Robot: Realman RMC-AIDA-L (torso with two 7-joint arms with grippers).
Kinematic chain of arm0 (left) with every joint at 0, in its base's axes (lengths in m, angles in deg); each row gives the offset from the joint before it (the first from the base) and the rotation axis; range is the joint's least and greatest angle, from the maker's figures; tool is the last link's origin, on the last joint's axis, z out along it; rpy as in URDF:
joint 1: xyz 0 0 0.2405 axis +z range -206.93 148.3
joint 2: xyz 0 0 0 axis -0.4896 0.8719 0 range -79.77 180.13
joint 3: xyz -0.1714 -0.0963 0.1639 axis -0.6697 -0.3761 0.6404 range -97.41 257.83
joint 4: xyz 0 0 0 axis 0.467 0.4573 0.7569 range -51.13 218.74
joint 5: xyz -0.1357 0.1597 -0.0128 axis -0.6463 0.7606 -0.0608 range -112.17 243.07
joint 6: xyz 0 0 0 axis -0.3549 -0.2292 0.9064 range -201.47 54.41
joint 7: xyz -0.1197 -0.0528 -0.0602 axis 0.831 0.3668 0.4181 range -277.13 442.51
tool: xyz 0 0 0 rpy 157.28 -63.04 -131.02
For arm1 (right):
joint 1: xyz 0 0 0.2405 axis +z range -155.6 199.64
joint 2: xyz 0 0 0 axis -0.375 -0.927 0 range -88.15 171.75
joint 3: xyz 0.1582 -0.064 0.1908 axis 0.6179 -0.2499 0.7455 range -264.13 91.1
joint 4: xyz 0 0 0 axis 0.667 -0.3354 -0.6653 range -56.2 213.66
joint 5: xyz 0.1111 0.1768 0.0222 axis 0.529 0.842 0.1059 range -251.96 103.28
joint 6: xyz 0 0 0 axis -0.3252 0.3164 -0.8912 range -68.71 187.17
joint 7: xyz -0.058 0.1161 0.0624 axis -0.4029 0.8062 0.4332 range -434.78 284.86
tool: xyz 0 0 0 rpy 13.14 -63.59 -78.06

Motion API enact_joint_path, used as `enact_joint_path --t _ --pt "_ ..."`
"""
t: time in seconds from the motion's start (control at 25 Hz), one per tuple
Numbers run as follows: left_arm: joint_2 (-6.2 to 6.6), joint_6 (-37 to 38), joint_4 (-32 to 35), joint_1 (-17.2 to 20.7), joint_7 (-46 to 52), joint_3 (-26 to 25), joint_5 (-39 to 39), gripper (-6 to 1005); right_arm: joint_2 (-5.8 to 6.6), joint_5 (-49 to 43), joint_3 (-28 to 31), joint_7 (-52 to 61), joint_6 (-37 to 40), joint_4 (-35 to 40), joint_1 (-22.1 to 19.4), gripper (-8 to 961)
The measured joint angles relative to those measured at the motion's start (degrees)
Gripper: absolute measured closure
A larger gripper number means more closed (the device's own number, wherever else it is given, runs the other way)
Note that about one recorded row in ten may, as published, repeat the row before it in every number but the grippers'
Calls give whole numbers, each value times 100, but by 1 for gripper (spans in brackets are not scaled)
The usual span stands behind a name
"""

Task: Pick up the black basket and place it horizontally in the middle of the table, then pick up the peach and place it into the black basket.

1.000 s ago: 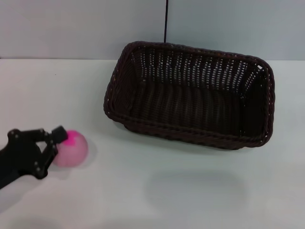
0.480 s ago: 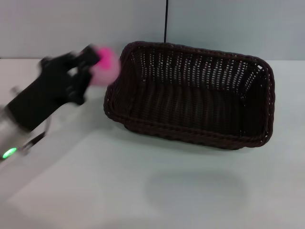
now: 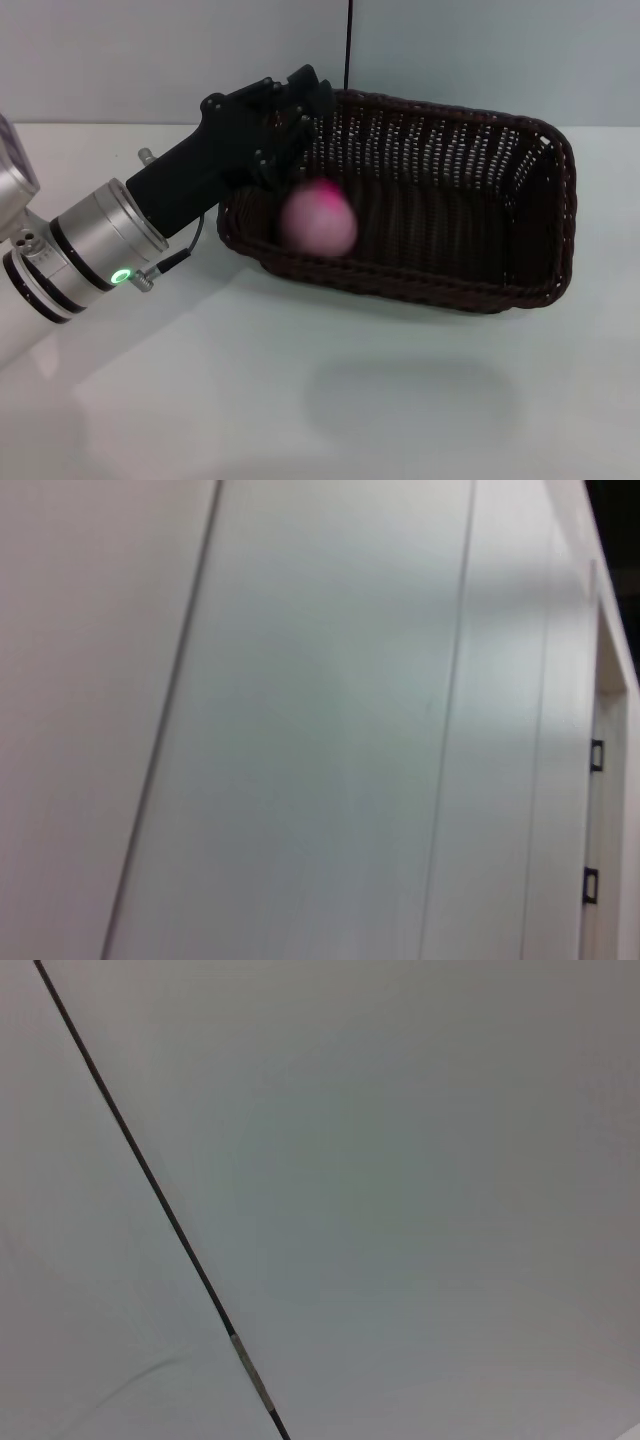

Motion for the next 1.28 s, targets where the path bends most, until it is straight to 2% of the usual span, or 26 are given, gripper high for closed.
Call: enact_joint_path --t 0.08,0.44,0.6,0.76,0.84,1.04,1.2,1.28 --pt "2 -14 -28 39 -1 -52 14 811 0 0 0 0 -9 0 9 543" --pt "22 97 -33 193 6 -224 -23 610 -4 -1 0 -9 -20 2 111 543" --pt "36 380 12 531 -122 -842 -27 381 -9 -1 1 -9 -20 -1 124 543" --pt "57 563 33 973 -611 -1605 -28 242 -10 27 22 -7 11 -5 121 542" --pt "55 626 -2 1261 -1004 -2162 -32 172 -10 48 54 23 31 -6 111 542" --pt "32 661 -370 1745 -2247 -3268 -35 170 -10 70 79 56 79 5 98 542" --pt "36 652 -530 1946 -3061 -3577 -35 170 -10 75 91 60 141 9 107 542" --pt "36 628 -531 1952 -3097 -3588 -34 170 -10 76 122 61 170 8 122 542"
